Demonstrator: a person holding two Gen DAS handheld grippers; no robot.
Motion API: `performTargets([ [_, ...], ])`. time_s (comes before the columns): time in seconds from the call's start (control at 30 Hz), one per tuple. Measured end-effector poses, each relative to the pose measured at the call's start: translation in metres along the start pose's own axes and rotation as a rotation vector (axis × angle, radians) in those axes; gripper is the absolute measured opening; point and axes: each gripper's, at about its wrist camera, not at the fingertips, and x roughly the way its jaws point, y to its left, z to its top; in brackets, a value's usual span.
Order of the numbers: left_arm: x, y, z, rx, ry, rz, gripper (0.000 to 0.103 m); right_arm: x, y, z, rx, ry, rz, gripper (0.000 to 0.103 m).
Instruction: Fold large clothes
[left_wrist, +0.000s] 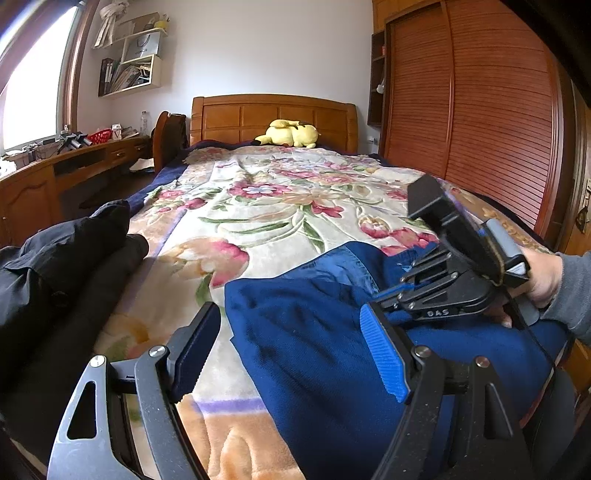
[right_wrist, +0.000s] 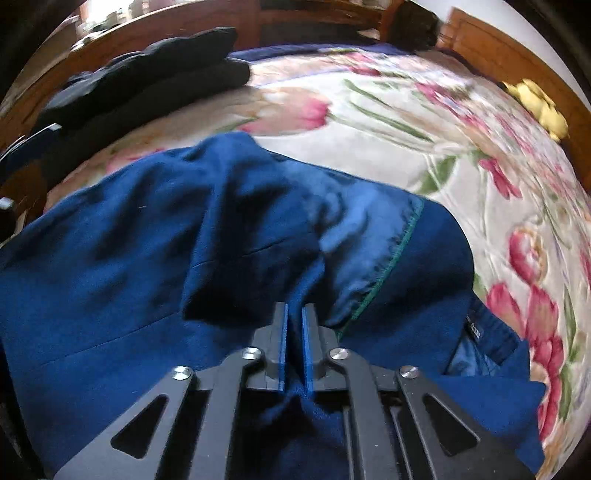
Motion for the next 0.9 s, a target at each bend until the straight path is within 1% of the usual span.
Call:
performTargets([
  [0.07,0.0,0.0,0.0,-0.002,0.0,0.001,0.079,-0.012,0.003,0.003,-0.017,-0.046,-0.032,0.004],
  [0.13,0.0,0.0,0.0,-0.003,-0.001,0.002,0.079,-0.024,0.002,0.01,-0.017,-0.099,-0.095,0.004],
  [0.3,0.0,-0.001,0.0,-0.002,-0.004,0.005,0.079,-0.041,-0.015,0.038,0.048,-0.223,-0.246,0.003],
  [0.4,0.001,-0.001,0.0,0.0,0.0,0.008,0.079,-0.035,-0.018,0.051,0.058,-0.247,-0.329,0.004],
  [0.43,0.001,-0.001,0.0,0.0,0.001,0.009,0.079,-0.03,-0.019,0.054,0.068,-0.241,-0.338,0.004],
  [0.47,0.001,-0.001,0.0,-0.001,0.001,0.009,0.079,-0.021,-0.021,0.056,0.081,-0.223,-0.337,0.007],
  [0.5,0.0,-0.001,0.0,-0.001,0.002,0.009,0.079,-0.016,-0.024,0.057,0.098,-0.191,-0.336,0.018],
  [0.53,0.0,-0.001,-0.001,-0.002,0.003,0.007,0.079,-0.016,-0.027,0.056,0.116,-0.17,-0.331,0.034],
  [0.57,0.0,-0.002,-0.001,0.0,0.002,0.006,0.079,-0.019,-0.032,0.055,0.137,-0.17,-0.314,0.043],
  [0.6,0.0,-0.002,-0.001,0.001,0.002,0.005,0.079,-0.024,-0.036,0.053,0.148,-0.18,-0.306,0.055],
  [0.63,-0.001,-0.003,-0.002,0.005,0.002,0.004,0.079,-0.035,-0.041,0.048,0.155,-0.191,-0.319,0.057],
  [0.67,-0.001,-0.003,-0.002,0.007,0.001,0.004,0.079,-0.044,-0.046,0.043,0.166,-0.195,-0.335,0.058],
  [0.77,-0.001,-0.003,-0.003,0.01,0.002,0.004,0.079,-0.077,-0.072,0.012,0.232,-0.193,-0.361,0.058],
  [0.83,-0.002,-0.004,-0.004,0.01,0.004,0.006,0.079,-0.094,-0.086,-0.013,0.258,-0.169,-0.396,0.058],
  [0.9,-0.003,-0.003,-0.005,0.009,0.003,0.006,0.079,-0.104,-0.104,-0.044,0.307,-0.128,-0.436,0.058],
])
